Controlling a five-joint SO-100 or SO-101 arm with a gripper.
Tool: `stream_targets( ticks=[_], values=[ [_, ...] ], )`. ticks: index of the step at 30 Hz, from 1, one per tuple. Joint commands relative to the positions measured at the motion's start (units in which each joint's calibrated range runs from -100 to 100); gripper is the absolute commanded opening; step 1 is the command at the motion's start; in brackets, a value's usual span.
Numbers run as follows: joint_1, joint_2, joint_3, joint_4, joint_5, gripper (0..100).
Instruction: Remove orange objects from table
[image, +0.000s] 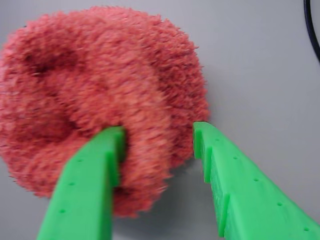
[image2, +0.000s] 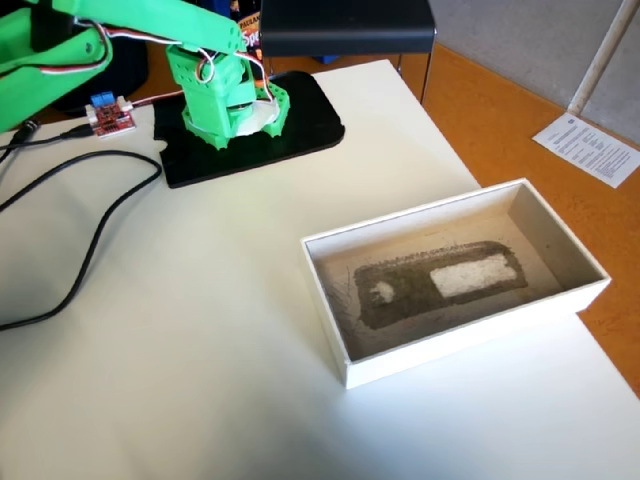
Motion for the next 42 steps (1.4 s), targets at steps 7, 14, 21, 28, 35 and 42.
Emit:
stream_targets(
  ticks=[7, 14, 21, 28, 35, 42],
  values=[
    [0.6, -0.9, 0.1, -0.8, 0.6, 0],
    [0.2, -1.4, -4.8, 4.2, 0.9, 0],
    [-5.0, -5.7, -19.4, 19.8, -0.2, 0],
    [-13.4, -15.9, -18.2, 20.2, -1.9, 0],
    [-25.6, -31.1, -6.0, 19.9, -3.7, 0],
    [-38.9, -54.2, 21.3, 14.1, -5.6, 0]
  ],
)
